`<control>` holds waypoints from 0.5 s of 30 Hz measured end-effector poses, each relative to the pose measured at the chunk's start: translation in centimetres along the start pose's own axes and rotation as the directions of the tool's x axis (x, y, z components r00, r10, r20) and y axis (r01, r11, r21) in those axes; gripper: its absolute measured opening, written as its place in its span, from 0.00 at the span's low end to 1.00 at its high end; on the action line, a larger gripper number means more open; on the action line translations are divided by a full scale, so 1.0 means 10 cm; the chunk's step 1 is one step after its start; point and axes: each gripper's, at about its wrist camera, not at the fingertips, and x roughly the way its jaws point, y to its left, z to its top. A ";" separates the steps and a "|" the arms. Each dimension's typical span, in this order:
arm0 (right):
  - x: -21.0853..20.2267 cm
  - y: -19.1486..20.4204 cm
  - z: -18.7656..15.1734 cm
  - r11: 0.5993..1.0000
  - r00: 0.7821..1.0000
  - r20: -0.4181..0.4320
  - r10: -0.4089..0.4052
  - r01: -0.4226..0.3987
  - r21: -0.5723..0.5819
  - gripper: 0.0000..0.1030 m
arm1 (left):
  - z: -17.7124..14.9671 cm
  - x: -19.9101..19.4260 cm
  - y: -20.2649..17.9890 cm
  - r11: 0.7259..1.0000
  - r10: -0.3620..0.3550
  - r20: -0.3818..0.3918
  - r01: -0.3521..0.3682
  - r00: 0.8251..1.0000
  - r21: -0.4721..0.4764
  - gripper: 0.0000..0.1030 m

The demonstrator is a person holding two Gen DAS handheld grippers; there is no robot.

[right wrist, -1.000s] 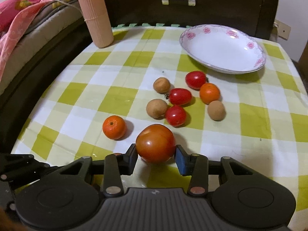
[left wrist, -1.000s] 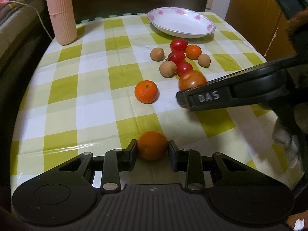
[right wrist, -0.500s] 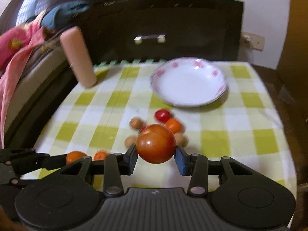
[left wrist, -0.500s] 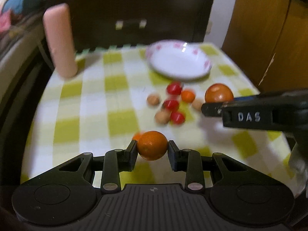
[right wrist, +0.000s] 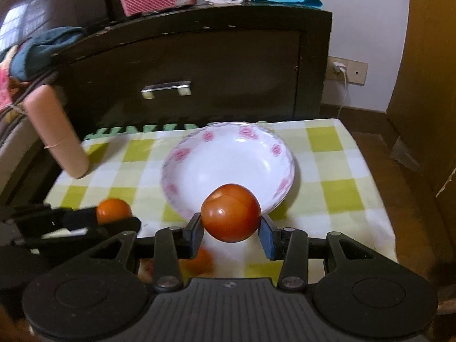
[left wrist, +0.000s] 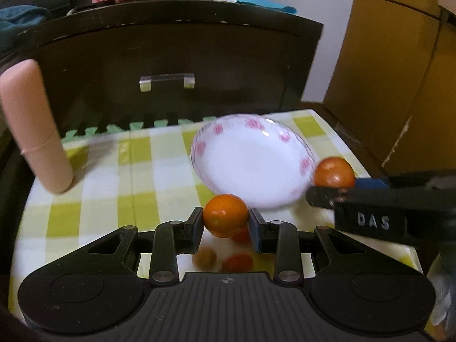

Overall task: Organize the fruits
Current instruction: 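Carry the tangerine with the left tool while the right tool carries the tomato to the bowl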

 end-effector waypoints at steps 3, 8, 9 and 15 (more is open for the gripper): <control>0.19 -0.09 0.10 1.000 1.000 -0.018 -0.010 0.010 0.011 0.39 | 0.12 0.18 -0.01 1.000 0.001 -0.006 -0.001 1.000 0.007 0.40; 0.43 -0.15 0.18 0.999 0.999 -0.034 -0.036 0.036 0.001 0.39 | 0.20 0.48 -0.10 1.000 -0.006 -0.032 0.007 0.999 0.030 0.40; 0.47 -0.16 0.18 0.999 0.998 -0.037 -0.043 0.043 -0.003 0.39 | 0.20 0.52 -0.12 0.999 -0.003 -0.034 0.005 0.999 0.040 0.40; 0.69 -0.22 0.15 0.999 0.997 -0.064 -0.051 0.050 -0.007 0.39 | 0.23 0.71 -0.14 0.998 0.009 -0.056 -0.006 0.998 0.056 0.40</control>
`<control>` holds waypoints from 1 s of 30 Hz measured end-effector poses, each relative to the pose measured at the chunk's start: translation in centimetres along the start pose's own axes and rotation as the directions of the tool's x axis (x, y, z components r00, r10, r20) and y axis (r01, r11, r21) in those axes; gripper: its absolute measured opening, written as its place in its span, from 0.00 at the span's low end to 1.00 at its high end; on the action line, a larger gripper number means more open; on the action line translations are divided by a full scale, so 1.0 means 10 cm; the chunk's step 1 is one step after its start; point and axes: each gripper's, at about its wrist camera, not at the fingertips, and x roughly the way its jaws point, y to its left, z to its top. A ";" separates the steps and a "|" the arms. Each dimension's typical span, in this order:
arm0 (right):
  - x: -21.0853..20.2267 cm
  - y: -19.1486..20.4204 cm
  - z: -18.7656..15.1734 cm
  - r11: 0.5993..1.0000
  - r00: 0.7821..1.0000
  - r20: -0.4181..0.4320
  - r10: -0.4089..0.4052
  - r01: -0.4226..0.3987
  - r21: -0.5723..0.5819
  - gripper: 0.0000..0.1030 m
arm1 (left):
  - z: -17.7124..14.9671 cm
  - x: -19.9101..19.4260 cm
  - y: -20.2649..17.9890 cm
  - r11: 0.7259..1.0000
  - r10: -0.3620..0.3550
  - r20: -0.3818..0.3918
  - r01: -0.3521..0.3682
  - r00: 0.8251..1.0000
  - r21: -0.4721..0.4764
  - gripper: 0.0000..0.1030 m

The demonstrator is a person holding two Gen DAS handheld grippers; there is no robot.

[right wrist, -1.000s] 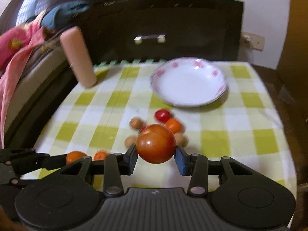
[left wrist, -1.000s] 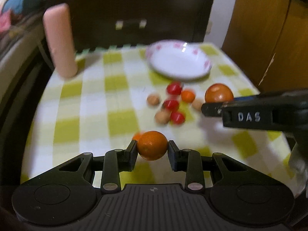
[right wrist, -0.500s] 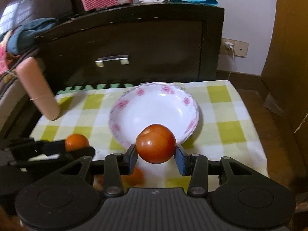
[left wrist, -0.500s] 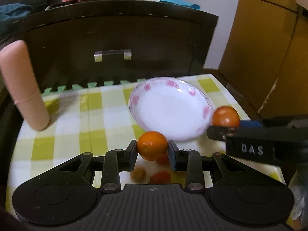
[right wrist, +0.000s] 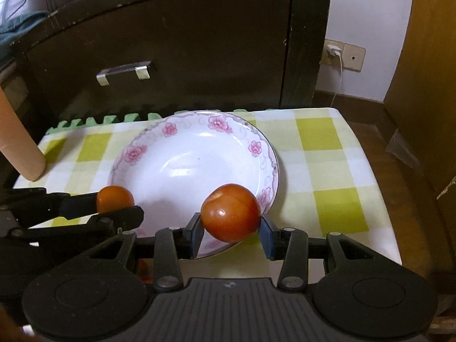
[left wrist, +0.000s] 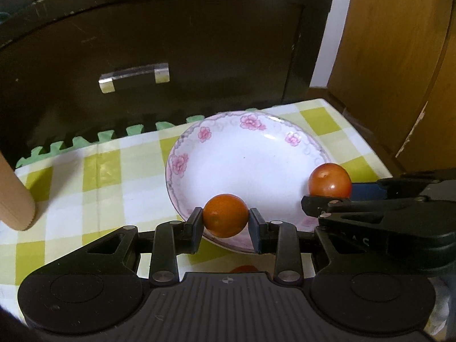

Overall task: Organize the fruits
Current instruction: 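Carry the tangerine with the left tool while the right tool carries the tomato to the bowl, then open the left tool over the bowl while the right tool releases the tomato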

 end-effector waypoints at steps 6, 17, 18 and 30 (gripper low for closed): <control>0.06 0.00 0.01 0.999 0.999 0.021 -0.029 0.030 -0.029 0.40 | 0.02 0.12 0.00 1.000 -0.004 -0.014 0.004 1.000 0.003 0.40; 0.09 0.06 0.04 0.995 0.998 0.052 -0.037 0.041 -0.091 0.41 | 0.02 0.13 0.01 1.000 0.016 -0.012 -0.016 1.000 0.007 0.41; 0.09 0.06 0.04 0.995 0.998 0.052 -0.035 0.040 -0.092 0.41 | 0.02 0.13 0.01 1.000 0.018 -0.011 -0.018 1.000 0.006 0.41; 0.03 0.05 0.05 0.996 0.997 0.077 -0.032 0.037 -0.075 0.41 | 0.04 0.10 0.08 0.999 0.034 -0.009 -0.034 0.999 -0.031 0.55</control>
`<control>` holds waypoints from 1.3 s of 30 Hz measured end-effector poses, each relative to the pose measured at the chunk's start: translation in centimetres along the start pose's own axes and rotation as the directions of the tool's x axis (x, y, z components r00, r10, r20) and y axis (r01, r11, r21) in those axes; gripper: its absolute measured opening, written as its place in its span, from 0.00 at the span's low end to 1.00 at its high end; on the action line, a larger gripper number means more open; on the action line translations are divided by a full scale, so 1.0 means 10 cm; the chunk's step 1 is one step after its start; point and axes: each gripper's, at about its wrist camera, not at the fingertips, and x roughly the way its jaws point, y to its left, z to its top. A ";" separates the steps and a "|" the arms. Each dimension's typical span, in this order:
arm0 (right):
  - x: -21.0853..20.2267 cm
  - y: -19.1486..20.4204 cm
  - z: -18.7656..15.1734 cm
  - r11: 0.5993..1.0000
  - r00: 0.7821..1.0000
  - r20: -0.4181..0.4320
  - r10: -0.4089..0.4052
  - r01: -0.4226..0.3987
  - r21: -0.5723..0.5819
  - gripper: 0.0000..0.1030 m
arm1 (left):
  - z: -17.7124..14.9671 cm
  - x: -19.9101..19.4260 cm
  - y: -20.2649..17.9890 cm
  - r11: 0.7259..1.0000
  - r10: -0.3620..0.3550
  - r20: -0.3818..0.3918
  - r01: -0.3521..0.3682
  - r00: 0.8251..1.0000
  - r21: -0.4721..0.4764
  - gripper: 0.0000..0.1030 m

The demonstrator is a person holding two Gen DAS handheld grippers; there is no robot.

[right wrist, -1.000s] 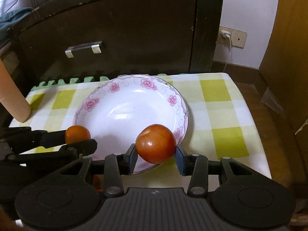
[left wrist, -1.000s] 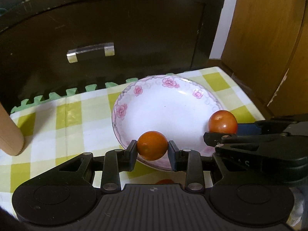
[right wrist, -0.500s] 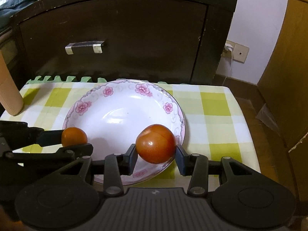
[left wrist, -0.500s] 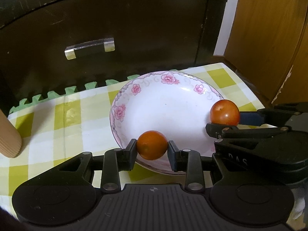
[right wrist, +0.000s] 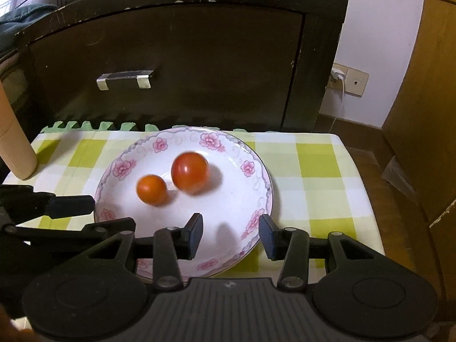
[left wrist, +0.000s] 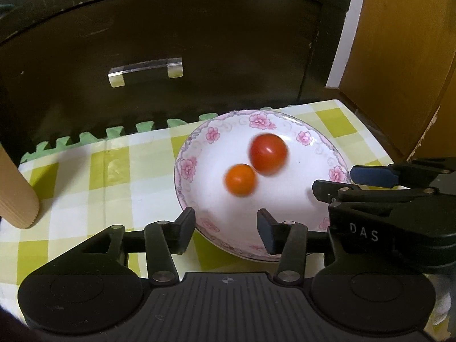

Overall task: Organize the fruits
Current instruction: 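Open the left tool over the bowl while the right tool releases the tomato, then withdraw both tools from the bowl back toward the loose fruit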

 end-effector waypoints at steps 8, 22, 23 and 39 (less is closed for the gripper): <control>-0.11 -0.01 0.03 1.000 1.000 0.022 -0.008 0.007 0.028 0.41 | 0.03 -0.12 -0.01 1.000 -0.004 0.029 0.004 1.000 -0.003 0.56; -0.40 0.07 -0.07 1.000 0.999 0.034 0.001 -0.002 0.030 0.41 | -0.06 -0.42 -0.04 1.000 0.012 0.050 -0.012 0.999 0.015 0.57; -0.43 0.08 -0.08 1.000 0.999 0.034 0.002 -0.003 0.030 0.41 | -0.07 -0.46 -0.04 1.000 0.010 0.052 -0.011 0.999 0.015 0.57; -0.85 0.27 -0.32 0.998 0.998 0.044 0.039 -0.041 0.051 0.41 | -0.34 -0.90 -0.04 1.000 0.022 0.069 -0.024 0.997 0.021 0.56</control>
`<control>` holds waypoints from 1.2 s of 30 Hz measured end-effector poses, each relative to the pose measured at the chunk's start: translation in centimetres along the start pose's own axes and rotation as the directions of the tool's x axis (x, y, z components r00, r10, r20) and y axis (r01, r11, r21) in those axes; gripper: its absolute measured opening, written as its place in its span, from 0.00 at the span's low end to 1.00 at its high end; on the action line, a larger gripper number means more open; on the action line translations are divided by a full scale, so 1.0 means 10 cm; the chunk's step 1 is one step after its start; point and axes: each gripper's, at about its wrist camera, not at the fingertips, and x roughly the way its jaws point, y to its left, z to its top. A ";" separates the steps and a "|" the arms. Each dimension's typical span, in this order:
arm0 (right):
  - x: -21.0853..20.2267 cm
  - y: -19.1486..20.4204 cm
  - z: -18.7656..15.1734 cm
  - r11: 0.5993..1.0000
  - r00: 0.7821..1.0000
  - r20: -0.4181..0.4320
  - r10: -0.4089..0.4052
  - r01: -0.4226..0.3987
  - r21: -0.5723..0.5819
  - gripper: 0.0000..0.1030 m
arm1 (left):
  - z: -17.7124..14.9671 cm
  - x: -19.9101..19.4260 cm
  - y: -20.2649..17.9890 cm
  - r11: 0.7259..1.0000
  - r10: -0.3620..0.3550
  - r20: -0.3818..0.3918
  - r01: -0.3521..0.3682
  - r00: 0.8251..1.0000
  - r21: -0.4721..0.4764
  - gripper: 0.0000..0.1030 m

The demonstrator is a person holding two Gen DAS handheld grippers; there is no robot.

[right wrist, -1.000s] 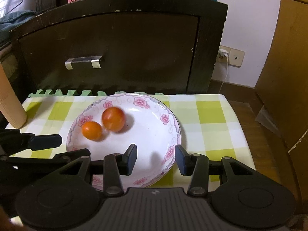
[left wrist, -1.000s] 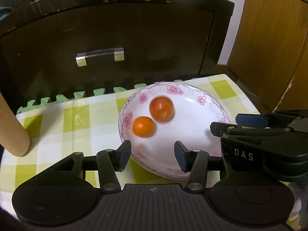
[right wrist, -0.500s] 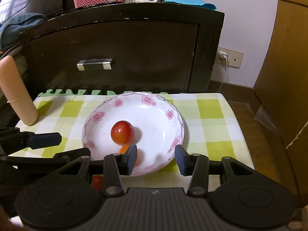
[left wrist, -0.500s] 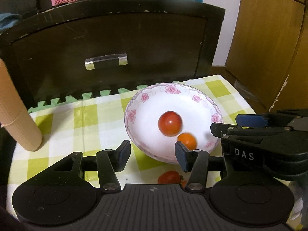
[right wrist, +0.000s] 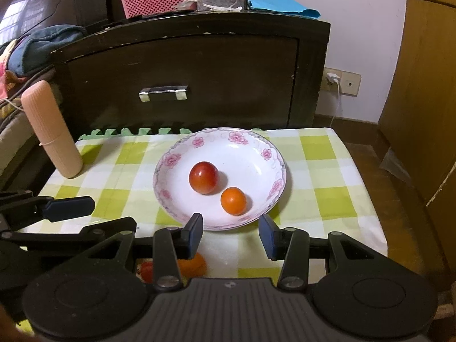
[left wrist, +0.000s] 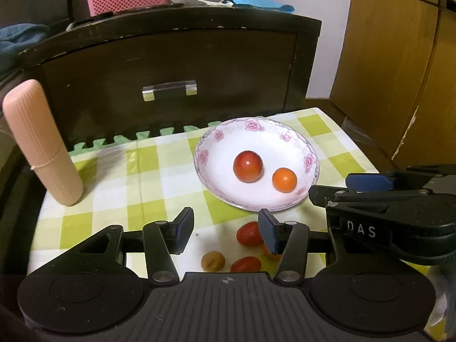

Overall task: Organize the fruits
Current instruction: 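Withdraw both tools from the bowl back toward the loose fruit, then grasp a second tangerine with the left tool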

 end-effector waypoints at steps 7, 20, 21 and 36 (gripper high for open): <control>-0.07 0.11 -0.10 1.000 1.000 -0.006 0.006 -0.006 -0.018 0.41 | -0.11 -0.11 0.02 1.000 0.011 -0.010 -0.011 1.000 0.004 0.54; -0.15 0.34 -0.36 0.997 0.997 -0.061 0.054 -0.056 -0.044 0.41 | -0.39 -0.30 0.14 1.000 0.018 -0.051 -0.017 0.999 0.022 0.52; -0.15 0.38 -0.39 0.997 0.996 -0.069 0.060 -0.063 -0.053 0.41 | -0.43 -0.31 0.16 1.000 0.020 -0.059 -0.018 0.998 0.022 0.52; -0.16 0.40 -0.62 0.991 0.985 -0.139 0.101 -0.112 -0.076 0.42 | -0.82 -0.32 0.15 0.998 -0.015 -0.127 0.023 0.992 0.066 0.66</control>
